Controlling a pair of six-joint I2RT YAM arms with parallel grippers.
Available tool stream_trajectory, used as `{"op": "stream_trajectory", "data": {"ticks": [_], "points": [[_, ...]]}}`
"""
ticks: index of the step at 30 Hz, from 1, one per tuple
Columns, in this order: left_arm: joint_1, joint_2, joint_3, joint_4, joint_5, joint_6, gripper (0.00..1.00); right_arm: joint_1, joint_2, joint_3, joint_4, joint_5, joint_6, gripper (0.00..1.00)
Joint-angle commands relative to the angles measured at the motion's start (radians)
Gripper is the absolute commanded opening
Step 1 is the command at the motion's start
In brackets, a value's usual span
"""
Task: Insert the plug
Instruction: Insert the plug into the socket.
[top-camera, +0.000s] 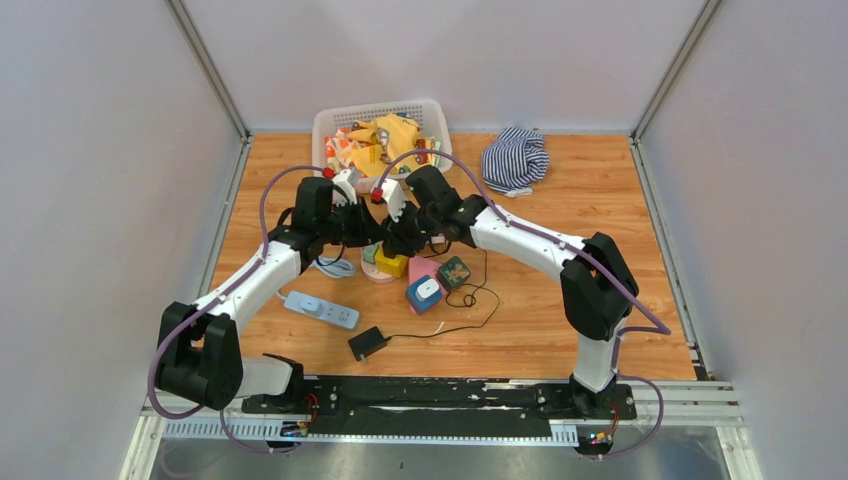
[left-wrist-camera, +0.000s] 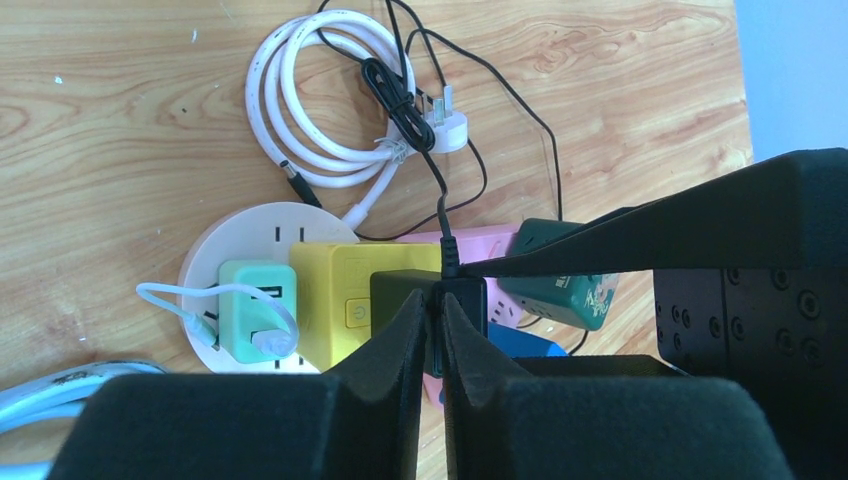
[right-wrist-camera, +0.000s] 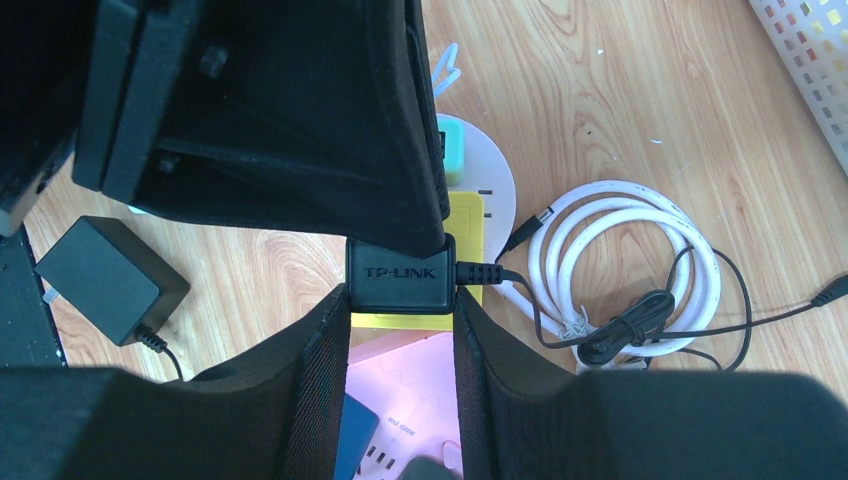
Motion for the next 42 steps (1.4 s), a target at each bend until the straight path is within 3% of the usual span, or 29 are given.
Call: {"op": "stream_trajectory", "data": {"ticks": [1, 4, 7, 12, 23, 31, 36, 38, 39, 42], "points": [[-0.009, 0.037, -0.047, -0.180, -0.101, 0.050, 0.12, 0.042, 0.068, -0.040, -0.157, 0.075, 0.036, 0.01], [-0.009, 0.023, -0.005, -0.188, -0.103, 0.046, 0.15, 0.032, 0.041, 0.016, -0.156, 0.097, 0.053, 0.12], [-0.009, 0.016, 0.044, -0.206, -0.110, 0.045, 0.17, 0.016, 0.015, 0.081, -0.156, 0.127, 0.086, 0.29], [-0.008, 0.021, 0.112, -0.230, -0.113, 0.050, 0.21, 0.006, -0.020, 0.133, -0.155, 0.132, 0.094, 0.47], [0.007, -0.043, 0.173, -0.272, -0.159, 0.071, 0.32, 0.001, -0.107, 0.069, -0.109, 0.032, 0.084, 0.57], [0.049, -0.139, 0.143, -0.298, -0.273, 0.082, 0.59, 0.034, -0.211, -0.093, -0.014, -0.055, 0.003, 0.60], [0.067, -0.203, 0.061, -0.270, -0.334, 0.042, 0.73, 0.129, -0.266, -0.205, 0.067, -0.054, -0.145, 0.62], [0.076, -0.226, 0.030, -0.261, -0.360, 0.029, 0.86, 0.167, -0.268, -0.232, 0.085, -0.059, -0.204, 0.63], [0.082, -0.233, 0.019, -0.263, -0.366, 0.024, 0.97, 0.183, -0.263, -0.240, 0.088, -0.061, -0.224, 0.64], [0.098, -0.246, 0.000, -0.277, -0.361, 0.014, 1.00, 0.221, -0.228, -0.248, 0.096, -0.080, -0.254, 0.64]]}}
